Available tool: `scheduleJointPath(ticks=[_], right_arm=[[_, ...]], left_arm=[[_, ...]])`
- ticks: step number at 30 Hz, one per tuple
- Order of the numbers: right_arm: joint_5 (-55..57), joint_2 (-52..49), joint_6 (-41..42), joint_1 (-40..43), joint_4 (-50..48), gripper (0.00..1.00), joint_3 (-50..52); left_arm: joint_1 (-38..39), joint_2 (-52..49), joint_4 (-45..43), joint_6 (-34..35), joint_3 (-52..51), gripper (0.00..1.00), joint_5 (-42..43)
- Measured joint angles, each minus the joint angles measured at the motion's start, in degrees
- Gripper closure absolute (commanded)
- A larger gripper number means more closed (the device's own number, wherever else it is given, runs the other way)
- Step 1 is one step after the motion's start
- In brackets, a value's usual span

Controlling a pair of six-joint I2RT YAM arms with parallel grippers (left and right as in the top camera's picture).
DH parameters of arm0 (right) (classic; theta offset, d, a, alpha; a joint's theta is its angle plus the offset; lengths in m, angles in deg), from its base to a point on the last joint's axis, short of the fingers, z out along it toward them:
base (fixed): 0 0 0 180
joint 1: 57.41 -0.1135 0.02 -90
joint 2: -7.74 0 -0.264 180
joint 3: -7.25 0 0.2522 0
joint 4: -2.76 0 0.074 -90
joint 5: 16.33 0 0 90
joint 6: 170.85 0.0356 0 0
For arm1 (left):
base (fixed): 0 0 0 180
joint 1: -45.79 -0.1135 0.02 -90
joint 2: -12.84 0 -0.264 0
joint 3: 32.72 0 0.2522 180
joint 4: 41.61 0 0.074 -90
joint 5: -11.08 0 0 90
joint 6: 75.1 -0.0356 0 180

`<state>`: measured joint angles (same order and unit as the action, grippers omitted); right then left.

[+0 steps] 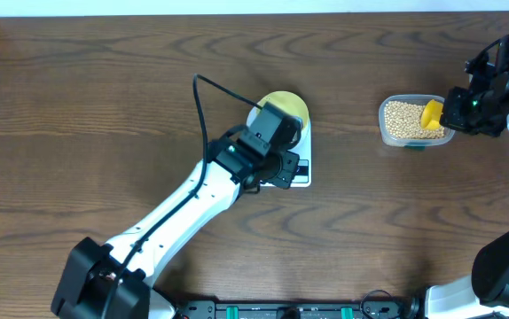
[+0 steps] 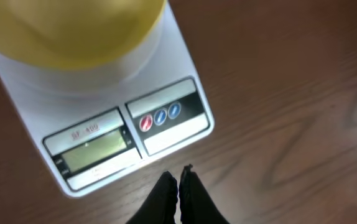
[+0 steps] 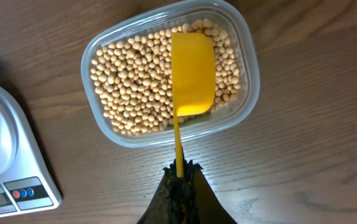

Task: Scoop item into bowl and weigh 50g on scale
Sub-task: 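Lower the left gripper tip onto the scale's TARE button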

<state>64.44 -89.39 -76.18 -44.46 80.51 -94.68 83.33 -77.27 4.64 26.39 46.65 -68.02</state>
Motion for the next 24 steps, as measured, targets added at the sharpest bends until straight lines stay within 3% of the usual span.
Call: scheduleJointPath(ticks=[11, 24], right_arm=[[0.0, 0.0, 0.0, 0.0, -0.2, 0.99, 0.0], [0.0, 0.0, 0.0, 0.0, -0.2, 0.99, 0.0]], left_arm=[[0.0, -0.3, -17.2, 0.0, -10.8, 0.93, -2.7], [0.0, -4.8, -22.7, 0.0, -11.8, 0.93, -3.4]])
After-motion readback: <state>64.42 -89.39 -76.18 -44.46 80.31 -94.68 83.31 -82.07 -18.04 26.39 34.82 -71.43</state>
